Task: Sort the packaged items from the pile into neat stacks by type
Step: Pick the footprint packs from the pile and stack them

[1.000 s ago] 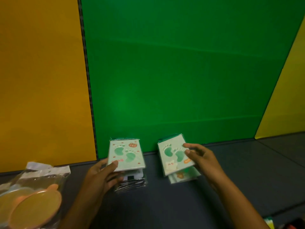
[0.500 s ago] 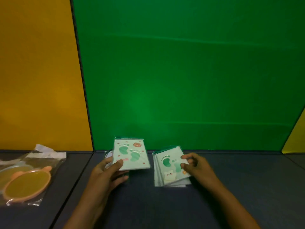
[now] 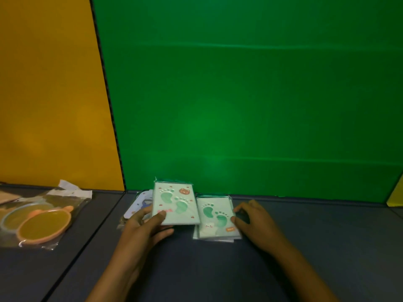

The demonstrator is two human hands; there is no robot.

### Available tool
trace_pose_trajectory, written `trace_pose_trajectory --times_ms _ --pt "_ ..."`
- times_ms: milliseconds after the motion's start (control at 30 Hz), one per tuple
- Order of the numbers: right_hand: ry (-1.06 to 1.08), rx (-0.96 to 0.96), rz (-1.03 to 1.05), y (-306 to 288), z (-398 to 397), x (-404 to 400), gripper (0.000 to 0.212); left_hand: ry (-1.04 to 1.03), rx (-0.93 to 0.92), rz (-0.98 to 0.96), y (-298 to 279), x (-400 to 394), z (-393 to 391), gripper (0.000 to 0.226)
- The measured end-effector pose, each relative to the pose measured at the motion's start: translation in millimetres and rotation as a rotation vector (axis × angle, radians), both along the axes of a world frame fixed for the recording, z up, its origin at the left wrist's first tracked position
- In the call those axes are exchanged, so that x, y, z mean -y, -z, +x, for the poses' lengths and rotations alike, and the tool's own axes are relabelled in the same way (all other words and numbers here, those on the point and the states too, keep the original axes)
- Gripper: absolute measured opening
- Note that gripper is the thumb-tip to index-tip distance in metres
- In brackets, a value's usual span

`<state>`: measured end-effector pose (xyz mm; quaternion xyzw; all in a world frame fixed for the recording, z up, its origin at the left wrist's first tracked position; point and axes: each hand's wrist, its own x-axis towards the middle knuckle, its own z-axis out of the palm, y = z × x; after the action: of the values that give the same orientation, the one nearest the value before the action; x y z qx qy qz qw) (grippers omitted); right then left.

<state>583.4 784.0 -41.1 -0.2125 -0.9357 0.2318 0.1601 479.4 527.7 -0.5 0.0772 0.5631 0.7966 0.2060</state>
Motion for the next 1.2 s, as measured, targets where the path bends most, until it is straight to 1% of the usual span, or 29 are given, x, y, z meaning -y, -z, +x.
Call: trace_pose_trajectory --times_ms 133,200,367,467,533,600,633,700,800,867,900,1000,1067,1200 --pt "0.059 0.106 0.210 -12 18 -16 0.039 0.034 -0.001 0.002 2 -19 6 0.013" --pt "0.091 0.163 0.282 -16 25 -22 0.047 0.064 -0.008 -0.013 4 -28 8 0.011" --pt "0.128 0.250 0.325 -20 40 -33 0.062 0.142 -0.009 -0.055 11 -54 15 0.013" --pt "0.128 0.262 0.309 -19 46 -37 0.063 0.158 -0.056 -0.133 19 -68 18 0.013" --pt "0.122 0.251 0.303 -17 48 -39 0.060 0.159 -0.123 -0.213 27 -75 16 0.020" --pt "0.116 0.235 0.296 -15 50 -40 0.058 0.128 -0.232 -0.315 37 -82 12 0.030" --pt "0.114 0.227 0.292 -14 51 -41 0.057 0.103 -0.316 -0.398 41 -84 9 0.036" --pt "0.108 0.215 0.286 -14 53 -41 0.055 0.048 -0.534 -0.627 45 -86 5 0.044" --pt "0.093 0.201 0.262 -14 54 -41 0.055 0.002 -0.826 -0.937 47 -82 7 0.047" --pt "0.085 0.192 0.248 -14 53 -40 0.054 -0.013 -0.930 -1.108 49 -80 10 0.052" --pt "0.082 0.188 0.245 -15 53 -39 0.054 -0.014 -0.936 -1.137 51 -79 11 0.053" --pt "0.071 0.179 0.241 -18 51 -33 0.053 -0.011 -0.920 -1.120 52 -76 13 0.053" --pt "0.063 0.175 0.242 -20 49 -26 0.053 -0.026 -0.965 -1.106 49 -74 14 0.051" --pt "0.028 0.149 0.254 -26 44 -6 0.052 -0.040 -1.062 -0.999 36 -61 13 0.044"
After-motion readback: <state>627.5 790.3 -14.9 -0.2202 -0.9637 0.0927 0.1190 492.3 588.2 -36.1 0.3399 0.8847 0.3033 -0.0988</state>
